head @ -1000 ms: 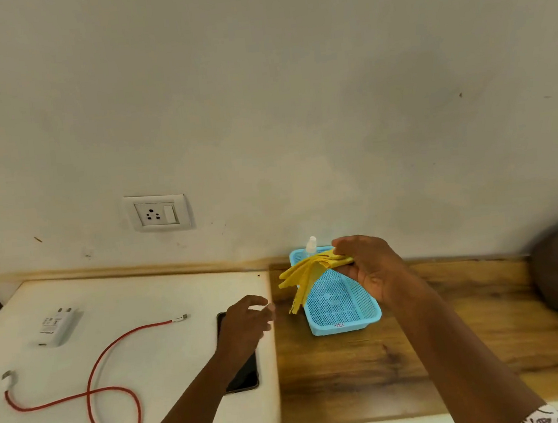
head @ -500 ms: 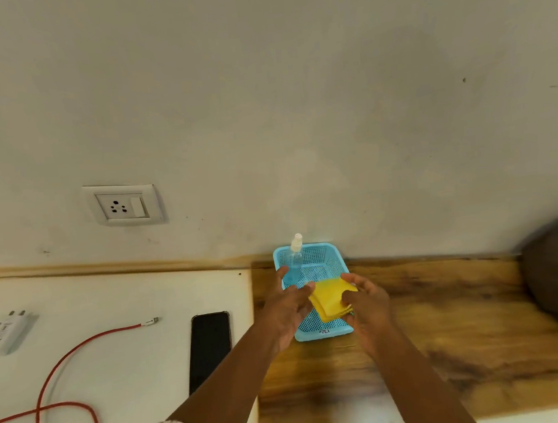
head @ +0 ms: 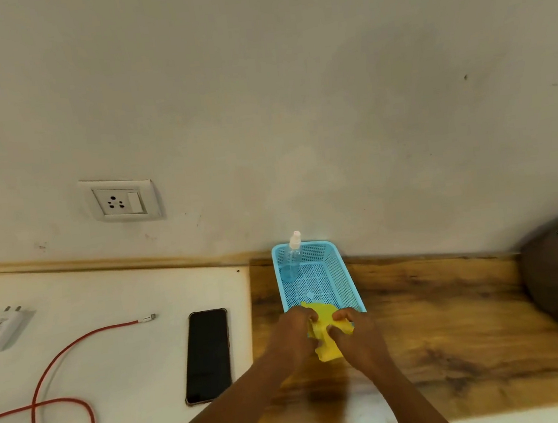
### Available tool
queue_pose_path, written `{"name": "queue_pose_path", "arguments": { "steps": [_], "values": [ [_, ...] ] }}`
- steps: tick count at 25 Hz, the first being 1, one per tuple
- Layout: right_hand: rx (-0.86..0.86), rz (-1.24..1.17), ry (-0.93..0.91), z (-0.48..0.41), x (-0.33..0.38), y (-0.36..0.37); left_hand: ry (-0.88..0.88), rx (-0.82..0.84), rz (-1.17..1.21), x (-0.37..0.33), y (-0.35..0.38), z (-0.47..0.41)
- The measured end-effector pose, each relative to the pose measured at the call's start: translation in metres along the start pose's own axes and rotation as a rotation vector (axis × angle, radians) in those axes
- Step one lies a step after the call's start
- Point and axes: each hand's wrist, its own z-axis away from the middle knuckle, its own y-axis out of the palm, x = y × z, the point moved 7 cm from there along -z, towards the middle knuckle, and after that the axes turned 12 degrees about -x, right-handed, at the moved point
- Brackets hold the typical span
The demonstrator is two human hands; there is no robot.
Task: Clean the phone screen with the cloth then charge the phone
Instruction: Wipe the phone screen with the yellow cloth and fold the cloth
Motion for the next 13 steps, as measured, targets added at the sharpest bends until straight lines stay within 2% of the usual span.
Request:
{"name": "queue_pose_path", "arguments": {
  "steps": [7, 13],
  "values": [
    [-0.103, -0.045, 0.026, -0.006, -0.006, -0.005, 0.062, -0.206, 0.104, -0.021, -0.012, 0.000],
    [-0.077, 0.073, -0.135, -0.006, -0.004, -0.001, 0.097, -0.077, -0.087, -0.009, -0.004, 0.005]
  ]
}}
